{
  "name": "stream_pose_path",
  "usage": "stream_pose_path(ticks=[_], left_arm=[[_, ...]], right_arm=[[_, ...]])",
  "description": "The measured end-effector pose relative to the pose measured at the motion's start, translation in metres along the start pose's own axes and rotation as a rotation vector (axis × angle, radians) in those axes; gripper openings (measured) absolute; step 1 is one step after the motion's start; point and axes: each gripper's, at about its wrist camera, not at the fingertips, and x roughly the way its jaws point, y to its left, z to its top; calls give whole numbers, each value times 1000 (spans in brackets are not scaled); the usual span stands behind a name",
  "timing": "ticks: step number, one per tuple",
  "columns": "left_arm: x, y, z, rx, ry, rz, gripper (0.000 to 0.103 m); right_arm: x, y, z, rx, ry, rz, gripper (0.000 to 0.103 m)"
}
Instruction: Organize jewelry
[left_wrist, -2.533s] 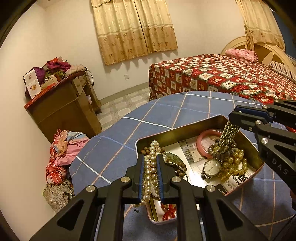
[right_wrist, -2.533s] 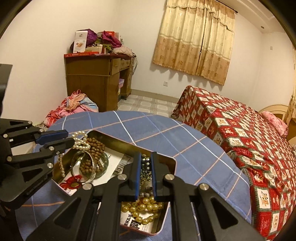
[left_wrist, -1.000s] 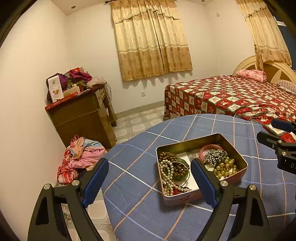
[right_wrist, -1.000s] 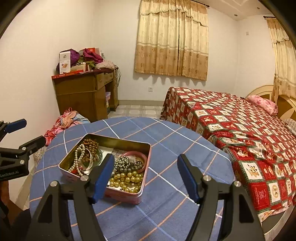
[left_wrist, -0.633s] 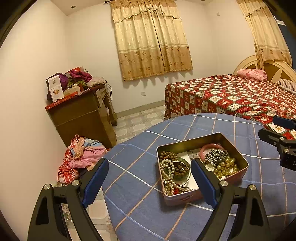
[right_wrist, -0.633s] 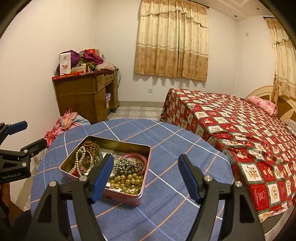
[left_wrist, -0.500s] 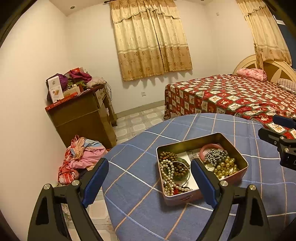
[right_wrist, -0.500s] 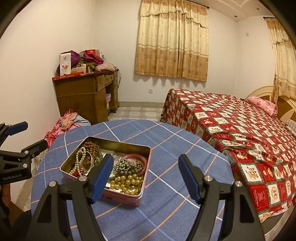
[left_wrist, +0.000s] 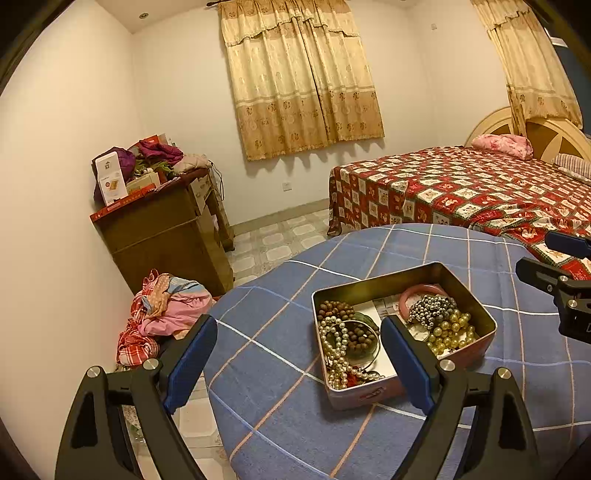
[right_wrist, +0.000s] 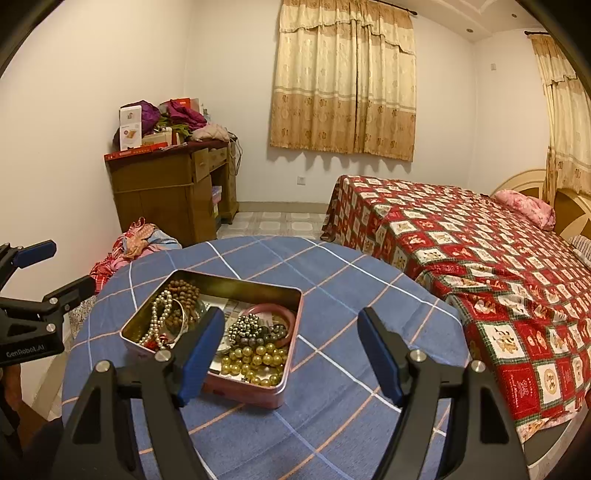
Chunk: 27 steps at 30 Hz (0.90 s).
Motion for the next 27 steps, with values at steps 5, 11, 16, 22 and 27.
stream_pose_path(ticks=[5, 11, 16, 22, 27], left_arm=[[3, -1, 0, 3, 3, 4, 90], [5, -5, 0, 6, 17, -3, 90], [3, -5, 0, 4, 5, -3, 90], [4, -3, 1, -3, 9, 25, 90], [6, -5, -1, 7, 6, 46, 90]], right_arm=[[1, -1, -3, 3, 2, 1, 77], [1, -1, -3, 2, 0, 0, 77], [1, -1, -4, 2, -3, -1, 77], [1, -1, -5, 2, -3, -1, 77], [1, -1, -6, 3, -1, -1, 77]])
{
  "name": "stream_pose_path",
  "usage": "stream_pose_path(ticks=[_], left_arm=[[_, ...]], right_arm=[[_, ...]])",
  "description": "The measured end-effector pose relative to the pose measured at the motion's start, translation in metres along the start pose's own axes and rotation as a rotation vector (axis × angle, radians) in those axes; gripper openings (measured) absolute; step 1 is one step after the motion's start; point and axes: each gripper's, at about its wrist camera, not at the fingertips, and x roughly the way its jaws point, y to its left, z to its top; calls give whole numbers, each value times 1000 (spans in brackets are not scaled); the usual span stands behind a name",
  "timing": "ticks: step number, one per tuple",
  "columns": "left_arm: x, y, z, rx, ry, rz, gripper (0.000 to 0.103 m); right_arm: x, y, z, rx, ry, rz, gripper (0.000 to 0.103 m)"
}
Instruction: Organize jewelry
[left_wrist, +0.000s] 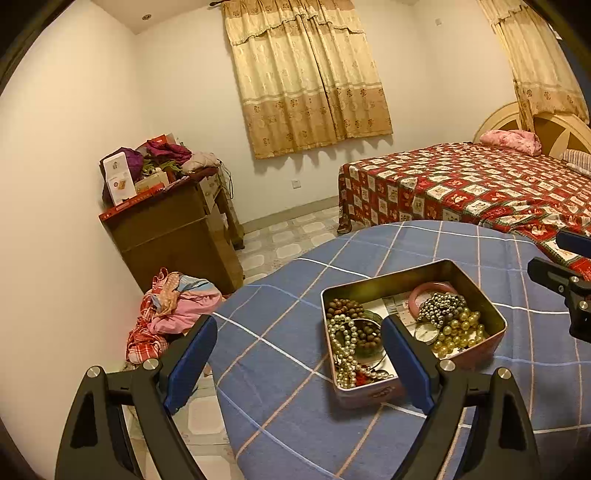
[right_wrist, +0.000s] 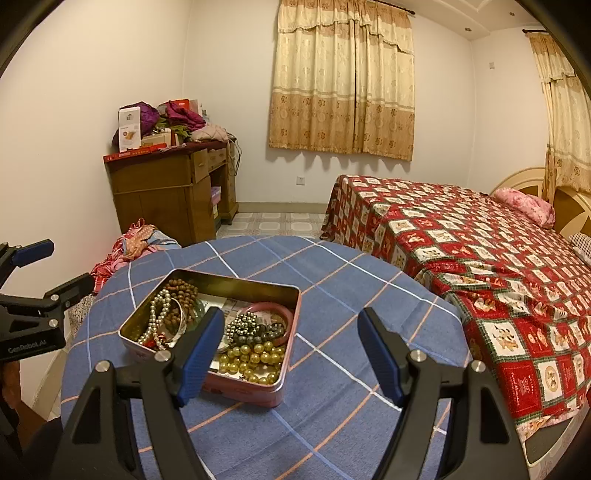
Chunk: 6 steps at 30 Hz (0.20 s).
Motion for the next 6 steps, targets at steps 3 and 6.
stream_pose_path(ticks=[3, 6], left_arm=[[1, 0, -2, 4, -4, 7, 90], [1, 0, -2, 3, -2, 0, 90]], right_arm=[[0, -1, 0, -2, 2, -2, 77], [1, -1, 0, 1, 4, -1, 77]])
